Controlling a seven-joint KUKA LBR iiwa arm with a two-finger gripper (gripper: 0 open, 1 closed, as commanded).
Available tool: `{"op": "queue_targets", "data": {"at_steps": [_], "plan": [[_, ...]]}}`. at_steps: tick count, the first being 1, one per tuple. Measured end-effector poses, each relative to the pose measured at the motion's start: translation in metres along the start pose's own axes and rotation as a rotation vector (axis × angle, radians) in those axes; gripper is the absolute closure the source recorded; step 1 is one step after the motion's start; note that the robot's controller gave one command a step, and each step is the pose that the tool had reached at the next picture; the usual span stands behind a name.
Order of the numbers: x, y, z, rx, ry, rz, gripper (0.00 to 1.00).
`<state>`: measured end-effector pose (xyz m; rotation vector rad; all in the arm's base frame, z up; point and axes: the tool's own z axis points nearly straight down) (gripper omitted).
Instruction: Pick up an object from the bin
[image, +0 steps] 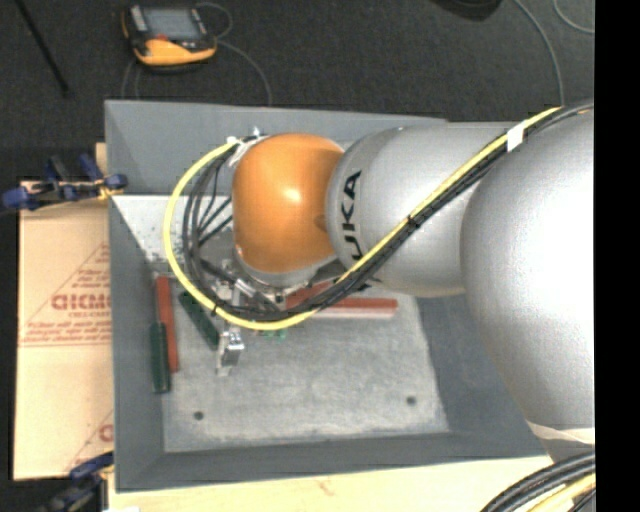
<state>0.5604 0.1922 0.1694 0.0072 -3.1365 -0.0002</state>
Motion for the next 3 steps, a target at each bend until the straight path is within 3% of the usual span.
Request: {"op": "queue_targets", "data": {"at_steps": [1,2,3], "plan": [[-0.002,-0.001,-0.005,-0.001,-0.008,0.004,0.00],[-0.030,-0.025,0.047,-0.002,-0.016,-0.044,0.00],[-0.016,-0.019,0.090,-0.002,-0.001,-0.139,1.00]]}}
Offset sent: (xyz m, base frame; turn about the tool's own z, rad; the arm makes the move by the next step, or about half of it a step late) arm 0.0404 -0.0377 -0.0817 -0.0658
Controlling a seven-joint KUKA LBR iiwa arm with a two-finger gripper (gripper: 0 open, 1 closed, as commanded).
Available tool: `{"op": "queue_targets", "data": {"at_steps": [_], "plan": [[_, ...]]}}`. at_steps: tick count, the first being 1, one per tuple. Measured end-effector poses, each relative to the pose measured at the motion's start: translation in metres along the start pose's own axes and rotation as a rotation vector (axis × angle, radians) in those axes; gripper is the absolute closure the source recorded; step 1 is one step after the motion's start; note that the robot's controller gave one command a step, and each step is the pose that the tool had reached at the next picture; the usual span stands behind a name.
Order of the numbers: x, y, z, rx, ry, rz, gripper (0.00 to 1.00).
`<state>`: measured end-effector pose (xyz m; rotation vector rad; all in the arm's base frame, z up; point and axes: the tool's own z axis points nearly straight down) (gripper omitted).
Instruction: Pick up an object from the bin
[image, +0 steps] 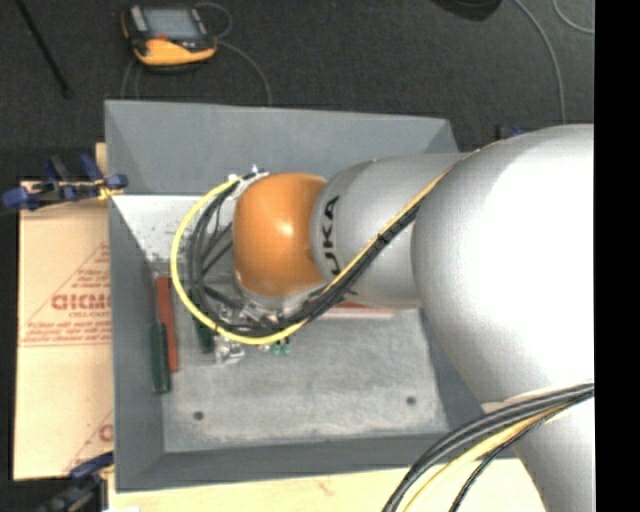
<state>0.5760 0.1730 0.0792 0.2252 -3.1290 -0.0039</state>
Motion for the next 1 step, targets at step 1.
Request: {"op": "queue_targets", "data": {"at_steps": [1], "plan": [[-0.0007,0.0001,-0.0002,-0.001,-0.003,0.001,1.00]]}}
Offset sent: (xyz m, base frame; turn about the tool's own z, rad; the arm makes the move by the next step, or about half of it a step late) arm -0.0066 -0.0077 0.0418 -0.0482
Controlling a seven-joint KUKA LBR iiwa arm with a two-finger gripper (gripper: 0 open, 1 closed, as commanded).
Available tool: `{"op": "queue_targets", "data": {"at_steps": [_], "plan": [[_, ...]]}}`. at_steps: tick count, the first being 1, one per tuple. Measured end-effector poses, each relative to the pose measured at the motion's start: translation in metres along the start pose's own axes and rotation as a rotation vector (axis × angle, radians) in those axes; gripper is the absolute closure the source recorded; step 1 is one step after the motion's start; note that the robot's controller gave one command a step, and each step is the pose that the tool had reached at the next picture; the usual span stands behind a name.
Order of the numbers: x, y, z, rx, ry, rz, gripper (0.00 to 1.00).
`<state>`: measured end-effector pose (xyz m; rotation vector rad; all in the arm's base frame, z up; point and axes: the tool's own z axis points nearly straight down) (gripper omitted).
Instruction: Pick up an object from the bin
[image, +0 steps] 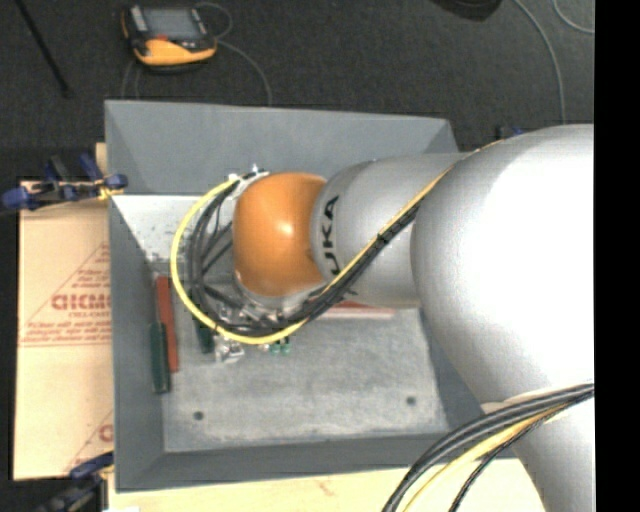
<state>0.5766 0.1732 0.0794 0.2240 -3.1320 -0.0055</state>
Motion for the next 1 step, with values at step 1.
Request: {"op": "queue_targets", "data": {"at_steps": [1], "plan": [[0.0066,-0.0055,-0.0248,0.003,-0.002,-0.034,1.00]]}}
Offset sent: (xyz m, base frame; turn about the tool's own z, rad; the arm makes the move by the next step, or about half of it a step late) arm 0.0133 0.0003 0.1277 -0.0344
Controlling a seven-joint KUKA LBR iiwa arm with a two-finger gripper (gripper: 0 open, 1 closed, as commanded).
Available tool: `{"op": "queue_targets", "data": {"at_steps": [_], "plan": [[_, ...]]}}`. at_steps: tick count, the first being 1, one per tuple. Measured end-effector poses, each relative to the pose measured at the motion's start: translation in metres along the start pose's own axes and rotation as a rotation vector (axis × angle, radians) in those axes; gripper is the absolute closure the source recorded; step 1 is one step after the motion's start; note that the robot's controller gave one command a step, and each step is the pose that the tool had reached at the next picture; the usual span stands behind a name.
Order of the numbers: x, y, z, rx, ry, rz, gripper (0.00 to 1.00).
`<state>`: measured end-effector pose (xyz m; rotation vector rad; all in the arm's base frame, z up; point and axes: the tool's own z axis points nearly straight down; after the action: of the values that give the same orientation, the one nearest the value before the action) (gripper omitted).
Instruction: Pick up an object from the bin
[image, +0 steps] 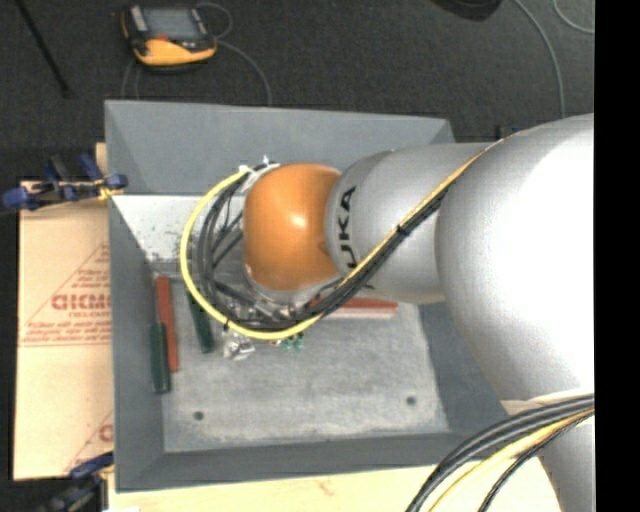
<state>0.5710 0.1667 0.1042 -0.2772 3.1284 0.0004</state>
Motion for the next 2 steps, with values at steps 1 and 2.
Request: {"op": "queue_targets", "data": {"at_steps": [1,2], "plan": [[-0.010,0.000,-0.057,0.001,0.002,-0.003,1.00],[-0.007,0.003,-0.040,0.001,-0.003,-0.051,0.00]]}}
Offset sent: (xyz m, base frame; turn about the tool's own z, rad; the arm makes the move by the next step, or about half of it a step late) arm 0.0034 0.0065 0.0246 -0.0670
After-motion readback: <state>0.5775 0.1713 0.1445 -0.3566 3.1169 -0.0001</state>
